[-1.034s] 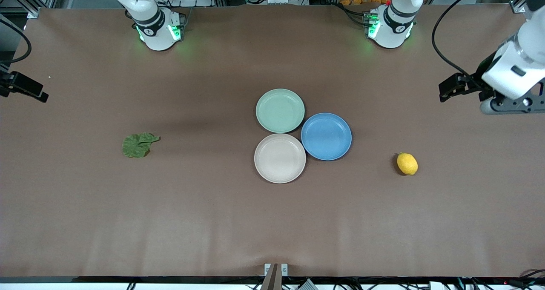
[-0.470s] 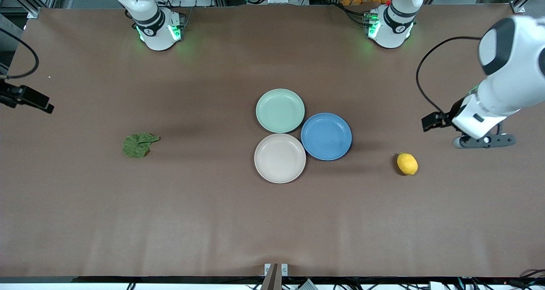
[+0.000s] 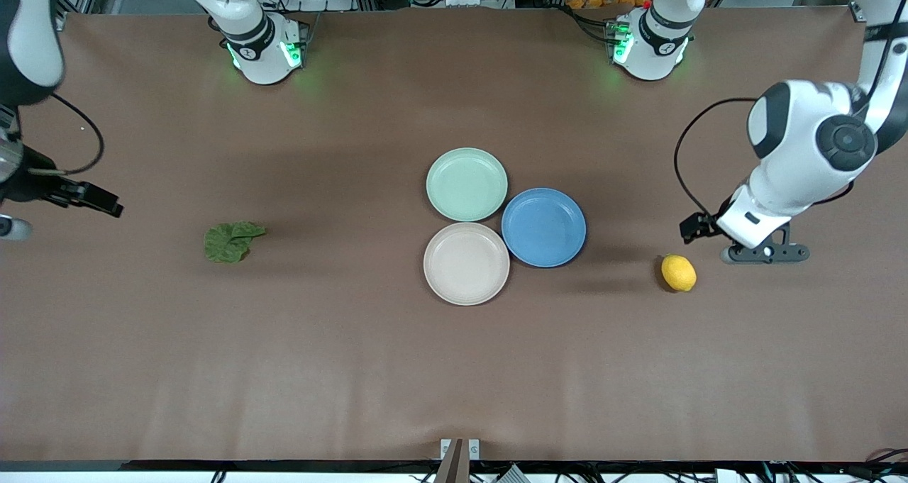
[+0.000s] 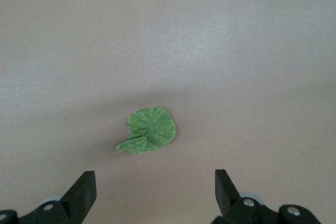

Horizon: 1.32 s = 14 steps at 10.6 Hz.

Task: Place lemon and lettuce in plates
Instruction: 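Reach the right gripper to the lettuce while the left gripper reaches the lemon, then close the right gripper on the lettuce while the left gripper grasps the lemon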

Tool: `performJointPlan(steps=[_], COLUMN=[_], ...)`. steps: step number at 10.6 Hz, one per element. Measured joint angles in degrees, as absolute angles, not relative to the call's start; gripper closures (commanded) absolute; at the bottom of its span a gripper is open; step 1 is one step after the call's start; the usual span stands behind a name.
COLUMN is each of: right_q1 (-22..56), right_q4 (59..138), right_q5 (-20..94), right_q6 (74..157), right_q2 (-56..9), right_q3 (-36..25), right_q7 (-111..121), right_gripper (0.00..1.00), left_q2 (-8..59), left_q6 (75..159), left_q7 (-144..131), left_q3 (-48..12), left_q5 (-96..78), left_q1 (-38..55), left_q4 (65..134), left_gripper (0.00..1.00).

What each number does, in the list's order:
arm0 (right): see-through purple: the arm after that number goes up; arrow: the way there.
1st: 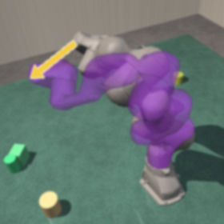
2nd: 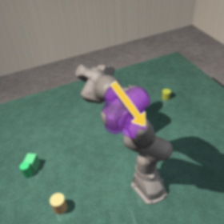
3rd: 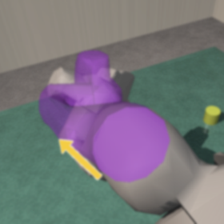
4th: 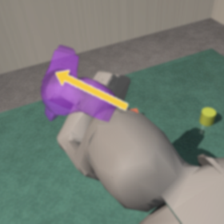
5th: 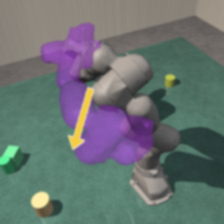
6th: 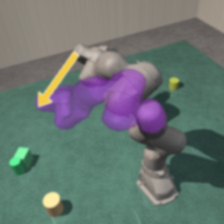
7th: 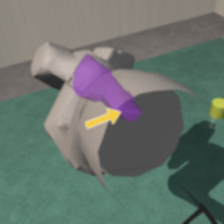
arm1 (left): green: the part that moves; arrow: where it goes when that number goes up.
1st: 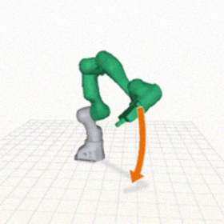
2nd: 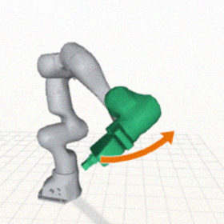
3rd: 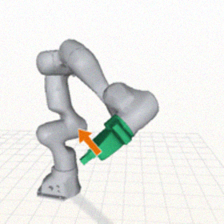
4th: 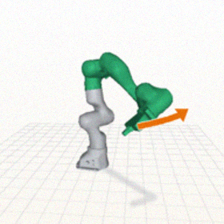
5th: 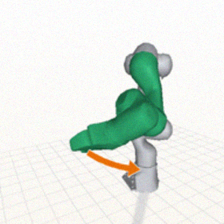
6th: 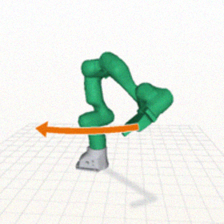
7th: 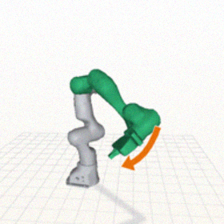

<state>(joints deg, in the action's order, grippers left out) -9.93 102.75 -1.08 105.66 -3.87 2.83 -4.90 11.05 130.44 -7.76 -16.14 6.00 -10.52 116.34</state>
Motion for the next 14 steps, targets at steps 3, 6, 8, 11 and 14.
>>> performJointPlan(steps=[3, 6, 8, 11, 14], right_q1=[-10.00, -9.99, -9.99, -9.97, -9.97], right_q4=[112.21, 119.23, 121.43, 124.86, 126.53], right_q5=[-1.06, -0.99, -0.57, -0.27, -0.24], right_q6=[115.79, 123.51, 128.28, 136.76, 142.18], right_q2=[-4.37, -7.39, -10.47, -14.47, -18.52], right_q3=[2.87, 3.11, 3.22, 3.80, 4.42], right_q7=[-4.90, -4.77, -4.75, -4.72, -4.72], right_gripper=[0.00, 0.00, 0.00, 0.00, 0.00], left_q2=[18.11, 24.26, 27.38, 30.36, 32.37], left_q6=[138.54, 144.67, 146.16, 146.20, 146.20], left_q7=[-7.67, -7.63, -7.63, -7.63, -7.62], left_q3=[-16.08, -16.03, -16.01, -15.65, -14.84], left_q5=[8.52, 10.55, 12.47, 13.45, 16.74], left_q1=[-11.31, -11.99, -12.13, -12.09, -12.14], left_q4=[116.36, 116.24, 115.53, 113.90, 112.40], left_gripper=[0.00, 0.00, 0.00, 0.00, 0.11])
